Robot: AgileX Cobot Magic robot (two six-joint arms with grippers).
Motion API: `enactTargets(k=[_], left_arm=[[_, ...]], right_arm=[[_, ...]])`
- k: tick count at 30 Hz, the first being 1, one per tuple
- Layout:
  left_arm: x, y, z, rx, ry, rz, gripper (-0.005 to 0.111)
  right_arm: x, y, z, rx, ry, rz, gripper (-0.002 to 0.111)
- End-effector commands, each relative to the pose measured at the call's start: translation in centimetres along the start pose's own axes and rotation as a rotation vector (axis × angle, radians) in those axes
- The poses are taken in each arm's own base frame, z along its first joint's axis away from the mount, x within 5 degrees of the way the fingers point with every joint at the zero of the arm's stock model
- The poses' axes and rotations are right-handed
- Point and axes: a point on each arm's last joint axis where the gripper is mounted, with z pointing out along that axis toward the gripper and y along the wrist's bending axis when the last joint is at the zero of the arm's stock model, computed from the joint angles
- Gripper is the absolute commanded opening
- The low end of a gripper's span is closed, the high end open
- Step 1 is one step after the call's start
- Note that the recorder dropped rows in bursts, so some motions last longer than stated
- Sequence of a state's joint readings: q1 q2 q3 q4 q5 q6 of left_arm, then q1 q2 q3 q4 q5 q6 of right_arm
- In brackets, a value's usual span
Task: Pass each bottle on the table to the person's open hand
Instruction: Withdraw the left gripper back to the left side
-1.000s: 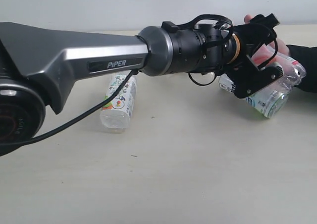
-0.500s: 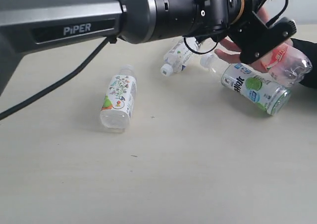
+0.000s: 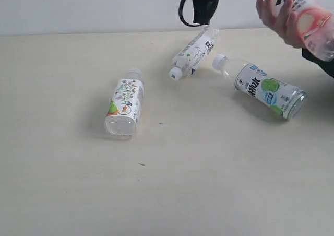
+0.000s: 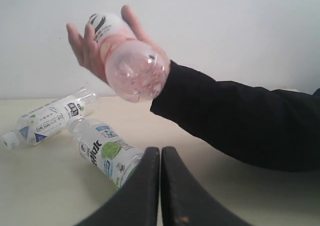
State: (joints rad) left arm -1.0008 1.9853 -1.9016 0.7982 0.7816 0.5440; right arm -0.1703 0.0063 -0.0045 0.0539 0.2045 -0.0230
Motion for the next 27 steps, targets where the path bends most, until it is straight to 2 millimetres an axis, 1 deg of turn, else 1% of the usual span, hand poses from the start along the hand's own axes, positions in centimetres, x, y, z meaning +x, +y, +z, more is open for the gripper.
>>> enactTargets(k=[1, 3, 6, 9, 12, 14, 17, 18, 22, 24, 27], left_arm=[[4.9, 1.8, -2.4, 0.224, 0.008, -0.407, 0.002], [7.3, 2.4, -3.0, 0.316, 0.005, -0.560, 0.002], [11.0, 2.3, -3.0, 0.470, -0.005, -0.745, 0.002], [13.7, 1.2, -3.2, 0.634, -0.050, -0.849, 0.002], [15.4, -0.6, -3.3, 0.802, -0.128, -0.926, 0.002], [16.3, -1.5, -3.1, 0.864, -0.156, -0.995, 0.002], [17.8, -3.2, -2.5, 0.934, -0.122, -1.075, 0.002], [18.3, -4.1, -2.2, 0.956, -0.092, -1.091, 0.002], [18.8, -6.7, -1.9, 1.039, -0.045, -1.087, 0.002], [18.8, -7.2, -1.7, 1.042, -0.055, -1.076, 0.002], [18.7, -6.9, -1.3, 1.005, -0.144, -1.231, 0.002]], right_arm=[[0.1, 0.0, 0.0, 0.006, -0.006, -0.003, 0.001], [0.1, 0.0, 0.0, 0.006, -0.006, -0.003, 0.001], [0.1, 0.0, 0.0, 0.006, -0.006, -0.003, 0.001], [0.1, 0.0, 0.0, 0.005, -0.006, -0.001, 0.001], [0.1, 0.0, 0.0, 0.005, -0.006, -0.001, 0.001], [0.1, 0.0, 0.0, 0.005, -0.006, -0.001, 0.001], [0.1, 0.0, 0.0, 0.005, -0.006, -0.001, 0.001], [0.1, 0.0, 0.0, 0.005, -0.006, -0.001, 0.001], [0.1, 0.0, 0.0, 0.005, -0.006, -0.001, 0.001], [0.1, 0.0, 0.0, 0.005, -0.006, -0.001, 0.001], [0.1, 0.0, 0.0, 0.006, -0.006, -0.003, 0.001]])
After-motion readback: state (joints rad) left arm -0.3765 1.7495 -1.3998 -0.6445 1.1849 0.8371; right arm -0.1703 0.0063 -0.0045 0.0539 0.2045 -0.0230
